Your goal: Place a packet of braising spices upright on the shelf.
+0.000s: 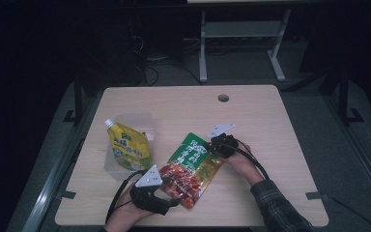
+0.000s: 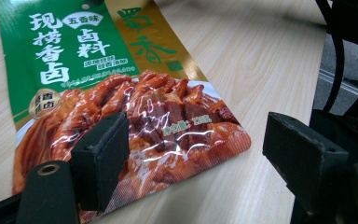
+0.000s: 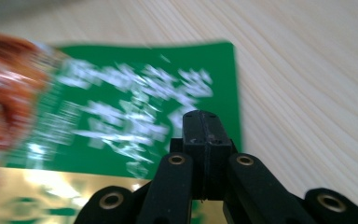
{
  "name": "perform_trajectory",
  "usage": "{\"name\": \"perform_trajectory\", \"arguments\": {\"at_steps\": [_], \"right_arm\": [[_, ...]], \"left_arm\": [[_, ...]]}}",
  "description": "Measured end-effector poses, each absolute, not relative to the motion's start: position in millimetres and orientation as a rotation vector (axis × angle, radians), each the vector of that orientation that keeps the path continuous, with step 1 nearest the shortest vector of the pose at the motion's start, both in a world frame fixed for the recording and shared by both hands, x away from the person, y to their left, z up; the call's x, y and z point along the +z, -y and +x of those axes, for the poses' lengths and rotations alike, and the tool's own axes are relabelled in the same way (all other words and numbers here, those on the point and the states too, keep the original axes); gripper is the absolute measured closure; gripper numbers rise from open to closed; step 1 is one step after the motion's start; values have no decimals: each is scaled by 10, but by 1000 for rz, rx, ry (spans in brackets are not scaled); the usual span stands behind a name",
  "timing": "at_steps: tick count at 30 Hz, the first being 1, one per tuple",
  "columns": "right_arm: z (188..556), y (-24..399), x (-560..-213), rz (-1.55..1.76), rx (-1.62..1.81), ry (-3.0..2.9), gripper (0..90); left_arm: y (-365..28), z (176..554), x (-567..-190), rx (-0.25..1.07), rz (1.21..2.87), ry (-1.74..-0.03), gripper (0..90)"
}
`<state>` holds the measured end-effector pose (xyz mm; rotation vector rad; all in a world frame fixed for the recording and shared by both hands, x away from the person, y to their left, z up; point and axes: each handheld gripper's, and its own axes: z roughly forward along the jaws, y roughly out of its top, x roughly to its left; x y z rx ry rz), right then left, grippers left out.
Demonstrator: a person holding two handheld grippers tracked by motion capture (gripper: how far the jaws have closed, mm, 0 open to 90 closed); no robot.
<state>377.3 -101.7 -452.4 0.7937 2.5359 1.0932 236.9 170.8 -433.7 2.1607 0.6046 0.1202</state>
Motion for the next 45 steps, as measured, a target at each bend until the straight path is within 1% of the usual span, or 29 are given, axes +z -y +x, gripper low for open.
{"name": "perform_trajectory", "arguments": {"at_steps": [3,7,9,16,20,27,32,33,36,37,39,41,44,45], "right_arm": [[3608,910,-4482,747,1114,-2586,900],[3471,793,-4569,682,1058,-2648,900],[3452,762,-4638,675,1023,-2665,900],[3469,847,-4663,729,1032,-2659,900],[3468,916,-4658,718,1014,-2663,900],[3423,1143,-4645,749,996,-2664,900],[3407,1300,-4642,805,1039,-2651,900],[3400,1357,-4618,836,1069,-2636,844],[3367,1502,-4520,888,1142,-2596,751],[3345,1560,-4490,897,1161,-2583,705],[3284,1667,-4450,925,1193,-2575,606],[3215,1755,-4437,947,1210,-2565,482],[3109,1851,-4448,955,1205,-2578,361],[3081,1873,-4458,948,1195,-2586,334]], "left_arm": [[-1750,2377,-4330,128,2159,-613,221],[-1768,2380,-4323,134,2161,-615,222],[-1765,2379,-4327,134,2161,-618,222],[-1738,2384,-4336,136,2169,-633,223],[-1693,2401,-4333,162,2184,-646,227],[-1429,2570,-4311,201,2213,-648,218],[-1117,2840,-4311,215,2263,-641,199],[-1075,2898,-4318,220,2269,-641,194],[-974,3055,-4354,218,2289,-658,184],[-934,3119,-4375,230,2302,-668,180],[-882,3206,-4410,243,2314,-693,173],[-838,3307,-4448,266,2321,-724,164],[-802,3454,-4490,261,2324,-779,149],[-793,3502,-4507,263,2324,-797,142]]}}
